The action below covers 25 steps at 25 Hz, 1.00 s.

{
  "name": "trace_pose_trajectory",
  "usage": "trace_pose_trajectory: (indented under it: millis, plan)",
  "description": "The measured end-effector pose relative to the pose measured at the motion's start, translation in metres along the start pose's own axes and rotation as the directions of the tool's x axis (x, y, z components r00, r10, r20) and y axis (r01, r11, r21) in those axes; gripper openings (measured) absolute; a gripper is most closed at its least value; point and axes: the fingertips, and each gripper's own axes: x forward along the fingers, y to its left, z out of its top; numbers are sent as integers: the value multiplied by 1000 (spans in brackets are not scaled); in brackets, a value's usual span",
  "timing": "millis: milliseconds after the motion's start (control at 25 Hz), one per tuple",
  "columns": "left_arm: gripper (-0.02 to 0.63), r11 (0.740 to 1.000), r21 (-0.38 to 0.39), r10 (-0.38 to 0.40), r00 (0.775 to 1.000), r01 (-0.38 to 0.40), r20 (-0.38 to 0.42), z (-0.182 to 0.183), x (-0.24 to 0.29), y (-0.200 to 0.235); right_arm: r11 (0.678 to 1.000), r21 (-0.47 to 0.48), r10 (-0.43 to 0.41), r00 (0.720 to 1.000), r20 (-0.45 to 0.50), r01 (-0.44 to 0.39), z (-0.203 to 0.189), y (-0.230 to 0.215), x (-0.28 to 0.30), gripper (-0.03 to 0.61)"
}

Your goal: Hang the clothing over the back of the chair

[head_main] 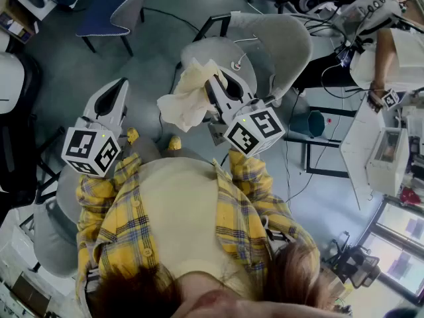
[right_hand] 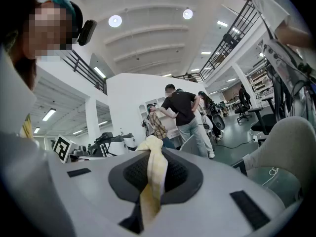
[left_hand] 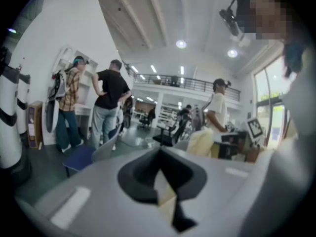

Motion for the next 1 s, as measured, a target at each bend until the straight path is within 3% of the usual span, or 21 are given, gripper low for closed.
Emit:
trace_pose_trajectory:
  millis: [400, 720, 1000]
  plan:
    - [8, 1000, 11, 20, 1000, -19, -23, 0, 6, 15, 998, 67, -9, 1000, 1, 9, -2, -14, 15, 35]
    - [8, 1000, -27, 7, 1000, -7, -6, 13, 49, 55, 997, 71, -16, 1000, -23, 18, 14, -32, 60, 35]
    - [8, 998, -62, -12, 1000, 11, -22, 29, 89, 96, 991, 131, 15, 1000, 4, -15, 41, -44, 117, 35]
